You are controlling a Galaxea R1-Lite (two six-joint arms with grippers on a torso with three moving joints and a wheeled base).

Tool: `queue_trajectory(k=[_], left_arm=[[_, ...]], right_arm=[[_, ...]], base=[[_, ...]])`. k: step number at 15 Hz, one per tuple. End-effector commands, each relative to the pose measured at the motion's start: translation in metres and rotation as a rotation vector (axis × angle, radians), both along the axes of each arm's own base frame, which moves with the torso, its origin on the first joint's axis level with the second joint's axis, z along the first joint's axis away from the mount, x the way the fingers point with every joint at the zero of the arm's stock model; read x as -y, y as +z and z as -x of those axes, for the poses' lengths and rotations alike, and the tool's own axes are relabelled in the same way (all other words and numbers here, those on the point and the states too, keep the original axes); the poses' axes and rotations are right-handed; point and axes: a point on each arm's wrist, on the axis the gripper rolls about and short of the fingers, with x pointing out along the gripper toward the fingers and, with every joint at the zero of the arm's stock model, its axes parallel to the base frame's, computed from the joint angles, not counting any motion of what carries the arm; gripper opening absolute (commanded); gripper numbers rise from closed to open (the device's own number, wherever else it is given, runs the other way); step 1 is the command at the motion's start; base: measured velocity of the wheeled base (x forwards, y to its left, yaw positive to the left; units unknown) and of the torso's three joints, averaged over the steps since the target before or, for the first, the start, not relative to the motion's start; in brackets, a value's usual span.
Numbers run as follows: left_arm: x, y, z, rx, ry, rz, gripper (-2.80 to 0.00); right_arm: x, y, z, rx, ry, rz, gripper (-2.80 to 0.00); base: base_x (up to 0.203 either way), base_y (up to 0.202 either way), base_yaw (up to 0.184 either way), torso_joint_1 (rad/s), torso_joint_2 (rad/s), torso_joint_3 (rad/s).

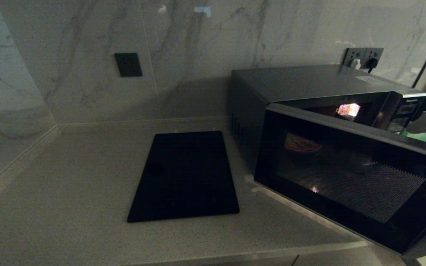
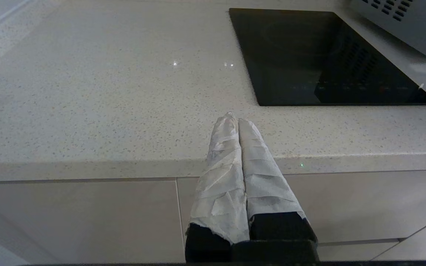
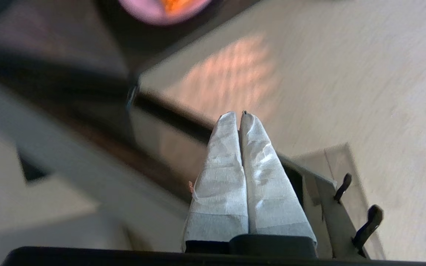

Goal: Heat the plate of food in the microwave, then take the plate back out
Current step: Open the microwave oven

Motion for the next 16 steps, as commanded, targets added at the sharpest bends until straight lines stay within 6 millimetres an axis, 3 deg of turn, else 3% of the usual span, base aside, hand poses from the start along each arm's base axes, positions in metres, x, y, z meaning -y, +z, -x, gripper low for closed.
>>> queue_trajectory(k=[1, 7, 16], left_arm=[[0.000, 0.000, 0.000, 0.000, 0.001, 0.001, -2.80], [0.000, 0.000, 0.000, -0.001, 0.001, 0.001, -2.80], [0.000, 0.000, 0.000, -0.001, 0.001, 0.001, -2.80]], right_arm=[[-0.015, 0.007, 0.022, -0.007, 0.053, -0.004, -2.80], [-0.040, 0.006, 0.055, -0.095, 0.169, -0.009, -2.80], [-0.068, 0.002, 0.087, -0.176, 0.340, -0.012, -2.80]], base=[[0.000, 0.000, 0.000, 0.000, 0.00, 0.000], [0.000, 0.000, 0.000, 0.000, 0.00, 0.000], [0.000, 0.000, 0.000, 0.000, 0.00, 0.000]])
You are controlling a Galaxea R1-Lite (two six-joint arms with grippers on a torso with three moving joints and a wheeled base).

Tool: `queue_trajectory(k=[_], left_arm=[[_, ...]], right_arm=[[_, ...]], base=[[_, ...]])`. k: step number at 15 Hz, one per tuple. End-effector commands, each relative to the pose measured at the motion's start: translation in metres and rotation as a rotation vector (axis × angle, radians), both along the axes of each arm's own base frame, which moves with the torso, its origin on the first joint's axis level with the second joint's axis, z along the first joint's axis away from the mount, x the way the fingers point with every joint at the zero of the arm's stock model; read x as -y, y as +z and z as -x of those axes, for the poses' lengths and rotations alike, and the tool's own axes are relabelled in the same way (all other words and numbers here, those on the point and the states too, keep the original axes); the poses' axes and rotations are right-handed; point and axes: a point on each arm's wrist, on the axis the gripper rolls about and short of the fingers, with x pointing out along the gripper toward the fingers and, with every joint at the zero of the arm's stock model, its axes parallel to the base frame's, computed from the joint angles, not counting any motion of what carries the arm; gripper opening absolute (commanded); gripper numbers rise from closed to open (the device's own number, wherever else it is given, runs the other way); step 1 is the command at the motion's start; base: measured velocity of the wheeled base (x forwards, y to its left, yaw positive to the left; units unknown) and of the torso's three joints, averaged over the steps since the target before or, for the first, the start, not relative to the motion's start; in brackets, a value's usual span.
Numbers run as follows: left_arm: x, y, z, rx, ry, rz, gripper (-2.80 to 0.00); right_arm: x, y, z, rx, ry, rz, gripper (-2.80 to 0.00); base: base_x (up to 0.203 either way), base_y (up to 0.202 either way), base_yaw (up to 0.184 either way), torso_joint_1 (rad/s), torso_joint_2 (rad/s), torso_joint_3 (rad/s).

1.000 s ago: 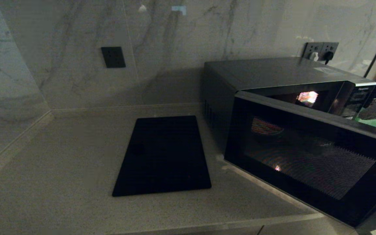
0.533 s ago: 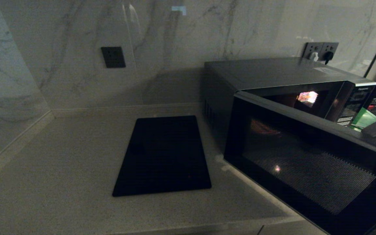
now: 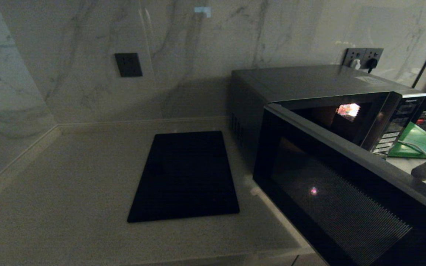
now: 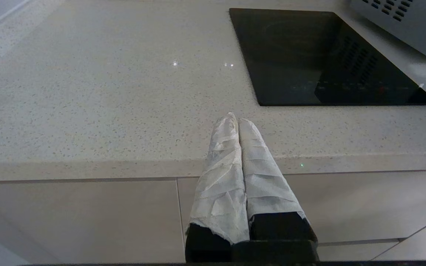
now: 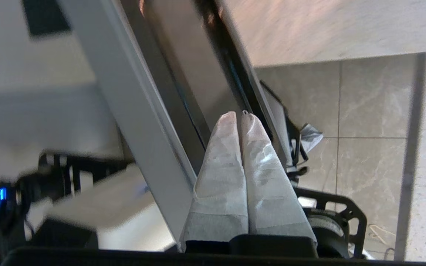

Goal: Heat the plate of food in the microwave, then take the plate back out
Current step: Open the microwave oven

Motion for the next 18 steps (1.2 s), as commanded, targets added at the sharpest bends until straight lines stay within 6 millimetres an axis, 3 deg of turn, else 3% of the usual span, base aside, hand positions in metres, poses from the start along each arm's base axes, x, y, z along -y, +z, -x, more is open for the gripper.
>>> queue_trajectory(k=[1, 6, 18], left_arm=[[0.000, 0.000, 0.000, 0.000, 0.001, 0.001, -2.80], [0.000, 0.000, 0.000, -0.001, 0.001, 0.001, -2.80], [0.000, 0.000, 0.000, -0.001, 0.001, 0.001, -2.80]], right_arm=[[-0.008, 0.001, 0.010, -0.003, 0.062, -0.006, -2.80], [-0.019, -0.002, 0.014, -0.021, 0.127, -0.018, -2.80], [-0.018, -0.006, 0.019, -0.031, 0.135, -0.026, -2.80]], base=[[0.000, 0.000, 0.000, 0.000, 0.00, 0.000], [0.000, 0.000, 0.000, 0.000, 0.00, 0.000], [0.000, 0.000, 0.000, 0.000, 0.00, 0.000]])
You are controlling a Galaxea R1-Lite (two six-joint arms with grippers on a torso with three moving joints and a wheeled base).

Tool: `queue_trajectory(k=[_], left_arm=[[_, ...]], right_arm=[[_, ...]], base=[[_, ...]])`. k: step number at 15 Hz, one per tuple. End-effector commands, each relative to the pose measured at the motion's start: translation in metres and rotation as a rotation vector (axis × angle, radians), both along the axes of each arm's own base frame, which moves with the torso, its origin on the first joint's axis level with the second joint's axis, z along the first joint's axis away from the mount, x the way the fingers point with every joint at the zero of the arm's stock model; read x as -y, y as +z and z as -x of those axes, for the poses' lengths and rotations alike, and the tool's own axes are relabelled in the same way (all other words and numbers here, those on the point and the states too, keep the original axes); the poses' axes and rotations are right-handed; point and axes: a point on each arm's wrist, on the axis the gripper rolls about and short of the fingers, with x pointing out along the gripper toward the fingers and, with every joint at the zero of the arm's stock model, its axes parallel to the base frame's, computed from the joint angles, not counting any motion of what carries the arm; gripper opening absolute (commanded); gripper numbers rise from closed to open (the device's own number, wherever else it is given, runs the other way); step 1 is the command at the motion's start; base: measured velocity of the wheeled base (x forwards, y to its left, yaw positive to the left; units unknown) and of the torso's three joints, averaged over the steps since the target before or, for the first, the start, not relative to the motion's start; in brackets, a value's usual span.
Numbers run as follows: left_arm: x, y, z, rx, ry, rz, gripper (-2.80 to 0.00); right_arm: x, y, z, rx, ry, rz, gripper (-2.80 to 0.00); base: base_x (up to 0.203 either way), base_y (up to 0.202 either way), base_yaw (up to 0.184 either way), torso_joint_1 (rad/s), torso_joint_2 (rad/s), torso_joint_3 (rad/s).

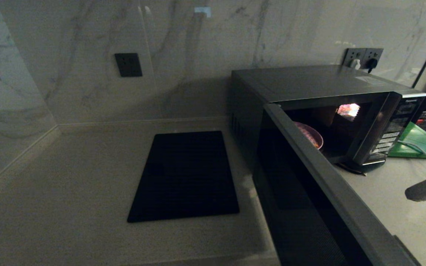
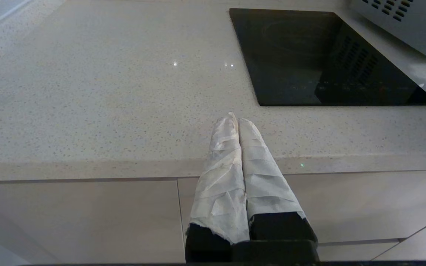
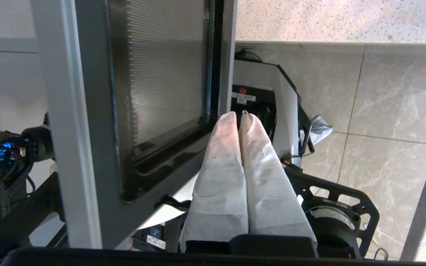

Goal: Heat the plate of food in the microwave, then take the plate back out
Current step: Open the microwave oven, then take the plate out of the microwave

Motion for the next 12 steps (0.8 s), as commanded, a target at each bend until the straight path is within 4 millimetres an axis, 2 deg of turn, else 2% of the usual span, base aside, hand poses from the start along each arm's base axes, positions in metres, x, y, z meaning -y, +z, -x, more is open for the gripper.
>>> queue_trajectory(k=[1, 4, 6, 9, 12], left_arm=[[0.000, 0.000, 0.000, -0.001, 0.000, 0.001, -2.80], [0.000, 0.000, 0.000, -0.001, 0.000, 0.001, -2.80], [0.000, 0.000, 0.000, -0.001, 0.000, 0.001, -2.80], [0.000, 0.000, 0.000, -0.001, 0.000, 0.001, -2.80], [0.000, 0.000, 0.000, -0.001, 0.000, 0.001, -2.80]], right_arm=[[0.001, 0.000, 0.003, -0.001, -0.004, -0.001, -2.80], [0.010, 0.008, 0.002, 0.089, -0.103, -0.012, -2.80], [0.023, 0.013, 0.000, 0.168, -0.226, 0.020, -2.80], [0.046, 0.016, -0.005, 0.182, -0.432, 0.022, -2.80], [0.064, 0.005, -0.052, 0.088, -0.653, -0.049, -2.80]], base=[[0.000, 0.000, 0.000, 0.000, 0.00, 0.000], [0.000, 0.000, 0.000, 0.000, 0.00, 0.000], [0.000, 0.000, 0.000, 0.000, 0.00, 0.000], [0.000, 0.000, 0.000, 0.000, 0.00, 0.000], [0.000, 0.000, 0.000, 0.000, 0.00, 0.000]])
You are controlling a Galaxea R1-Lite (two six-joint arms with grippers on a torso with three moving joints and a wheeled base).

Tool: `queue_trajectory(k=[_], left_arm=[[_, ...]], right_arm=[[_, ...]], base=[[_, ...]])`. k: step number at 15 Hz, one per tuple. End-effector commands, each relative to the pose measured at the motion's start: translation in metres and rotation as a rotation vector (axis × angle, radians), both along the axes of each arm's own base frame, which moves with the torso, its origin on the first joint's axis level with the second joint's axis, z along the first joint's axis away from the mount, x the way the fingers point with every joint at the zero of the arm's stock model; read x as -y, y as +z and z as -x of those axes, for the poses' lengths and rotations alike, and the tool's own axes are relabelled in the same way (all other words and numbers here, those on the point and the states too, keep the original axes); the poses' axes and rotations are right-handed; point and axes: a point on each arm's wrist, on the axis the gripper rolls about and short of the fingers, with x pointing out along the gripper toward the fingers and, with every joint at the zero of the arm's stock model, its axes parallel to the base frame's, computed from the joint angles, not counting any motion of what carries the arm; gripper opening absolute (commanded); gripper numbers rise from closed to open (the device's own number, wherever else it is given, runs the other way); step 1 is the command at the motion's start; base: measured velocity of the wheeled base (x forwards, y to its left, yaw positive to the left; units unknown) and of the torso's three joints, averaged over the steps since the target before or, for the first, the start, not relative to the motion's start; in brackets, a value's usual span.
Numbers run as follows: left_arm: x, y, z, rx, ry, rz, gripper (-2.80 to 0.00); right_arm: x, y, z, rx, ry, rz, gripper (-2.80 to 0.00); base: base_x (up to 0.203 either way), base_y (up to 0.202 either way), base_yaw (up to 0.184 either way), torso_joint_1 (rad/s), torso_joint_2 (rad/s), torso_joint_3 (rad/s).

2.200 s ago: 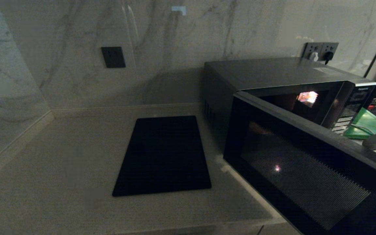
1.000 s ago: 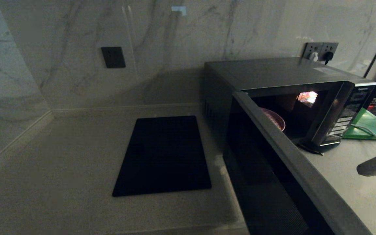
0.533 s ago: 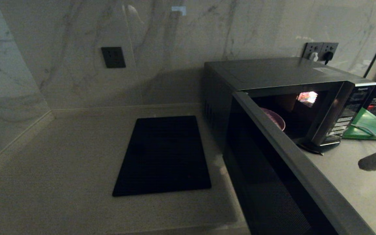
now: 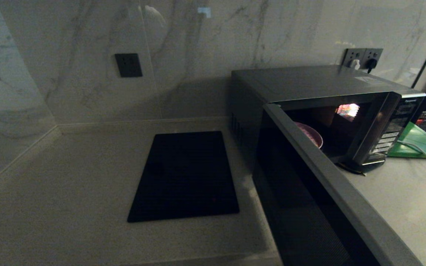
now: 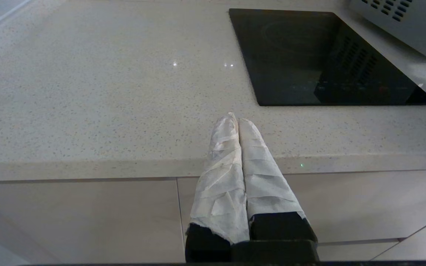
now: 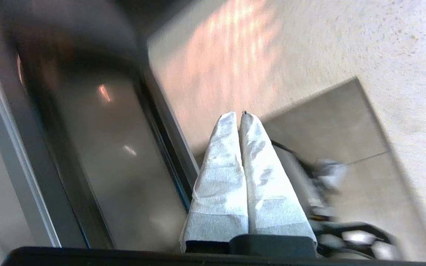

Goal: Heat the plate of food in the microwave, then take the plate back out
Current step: Take the plate out of the microwave

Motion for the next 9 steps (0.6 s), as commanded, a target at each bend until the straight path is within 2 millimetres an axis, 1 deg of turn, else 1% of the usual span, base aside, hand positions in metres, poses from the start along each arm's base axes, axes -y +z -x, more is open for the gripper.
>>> queue_trajectory(k=[1, 2, 4, 5, 7, 9], left_arm=[[0.000, 0.000, 0.000, -0.001, 0.001, 0.001, -2.80], [0.000, 0.000, 0.000, -0.001, 0.001, 0.001, -2.80], [0.000, 0.000, 0.000, 0.000, 0.001, 0.001, -2.80], [0.000, 0.000, 0.000, -0.001, 0.001, 0.001, -2.80], [0.000, 0.000, 0.000, -0.001, 0.001, 0.001, -2.80], [0.000, 0.000, 0.000, 0.000, 0.001, 0.001, -2.80]], right_arm=[[0.012, -0.014, -0.048, -0.052, -0.153, -0.098, -2.80], [0.014, -0.020, -0.063, -0.045, -0.186, -0.127, -2.80], [0.015, -0.032, -0.081, -0.045, -0.182, -0.165, -2.80], [0.016, -0.034, -0.091, -0.019, -0.178, -0.181, 0.00], [0.017, -0.037, -0.103, 0.006, -0.184, -0.200, 0.00], [0.017, -0.046, -0.114, -0.023, -0.159, -0.235, 0.00]], base=[[0.000, 0.000, 0.000, 0.000, 0.00, 0.000], [0.000, 0.000, 0.000, 0.000, 0.00, 0.000], [0.000, 0.000, 0.000, 0.000, 0.00, 0.000], [0.000, 0.000, 0.000, 0.000, 0.00, 0.000], [0.000, 0.000, 0.000, 0.000, 0.00, 0.000], [0.000, 0.000, 0.000, 0.000, 0.00, 0.000]])
